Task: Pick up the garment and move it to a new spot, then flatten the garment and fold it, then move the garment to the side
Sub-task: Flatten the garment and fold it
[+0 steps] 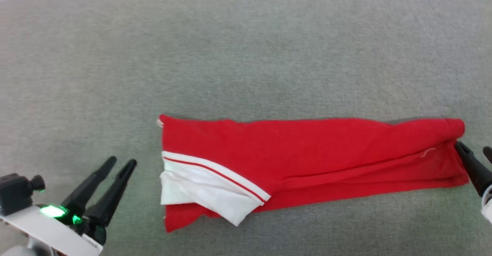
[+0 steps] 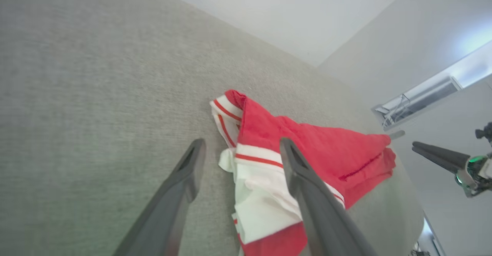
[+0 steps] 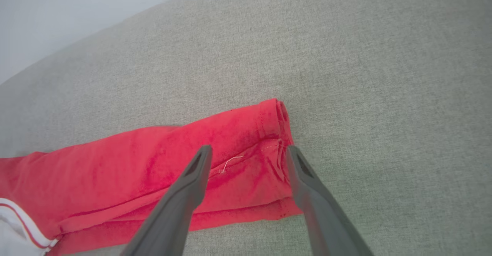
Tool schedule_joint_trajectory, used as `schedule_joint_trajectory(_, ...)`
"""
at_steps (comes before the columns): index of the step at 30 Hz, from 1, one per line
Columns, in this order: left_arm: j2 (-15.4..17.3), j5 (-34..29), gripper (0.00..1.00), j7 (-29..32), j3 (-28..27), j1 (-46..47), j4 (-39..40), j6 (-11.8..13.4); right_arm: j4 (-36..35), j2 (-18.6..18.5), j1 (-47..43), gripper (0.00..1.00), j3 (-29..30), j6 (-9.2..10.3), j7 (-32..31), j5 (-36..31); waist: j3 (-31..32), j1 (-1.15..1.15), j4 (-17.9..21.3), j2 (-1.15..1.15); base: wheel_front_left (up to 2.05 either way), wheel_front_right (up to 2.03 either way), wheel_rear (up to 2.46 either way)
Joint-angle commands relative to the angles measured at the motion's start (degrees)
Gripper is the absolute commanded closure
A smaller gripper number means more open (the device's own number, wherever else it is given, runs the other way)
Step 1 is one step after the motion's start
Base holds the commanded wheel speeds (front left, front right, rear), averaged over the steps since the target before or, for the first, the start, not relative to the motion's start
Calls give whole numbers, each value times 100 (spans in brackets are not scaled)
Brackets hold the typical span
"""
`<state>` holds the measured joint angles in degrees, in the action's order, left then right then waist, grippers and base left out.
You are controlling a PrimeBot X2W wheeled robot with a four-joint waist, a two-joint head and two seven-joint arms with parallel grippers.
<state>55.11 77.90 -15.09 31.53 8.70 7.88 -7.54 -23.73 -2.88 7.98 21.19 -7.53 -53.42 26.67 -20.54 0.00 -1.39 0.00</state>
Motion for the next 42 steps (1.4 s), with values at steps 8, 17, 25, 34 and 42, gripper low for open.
schedule_joint_trajectory(8, -923, -592, 0, -2, -803, -418, -518, 12, 347, 1, -122, 0, 475, 8, -373, -14, 500, 0, -442, 0, 0, 0, 0)
schedule_joint_trajectory(17, -1476, -1367, 0, -2, -1616, -718, -812, 12, 533, 1, -307, 0, 1227, 8, -1083, 73, 692, 0, -686, 0, 0, 0, 0)
schedule_joint_trajectory(25, -1906, -2624, 0, -2, -2316, -807, -893, 12, 709, -11, -85, 0, 1556, 8, -1401, -108, 700, 0, -762, 0, 0, 0, 0)
schedule_joint_trajectory(34, -2319, -3642, 0, -3, -2895, -815, -741, 12, 1169, -13, 394, 0, 1241, 7, -1446, -566, 488, 0, -737, 0, 0, 0, 0)
schedule_joint_trajectory(42, -2161, -3284, 0, -3, -2725, -572, -694, 12, 1801, -3, 847, 0, 1180, 8, -1365, -892, 51, 0, -771, 0, 0, 0, 0)
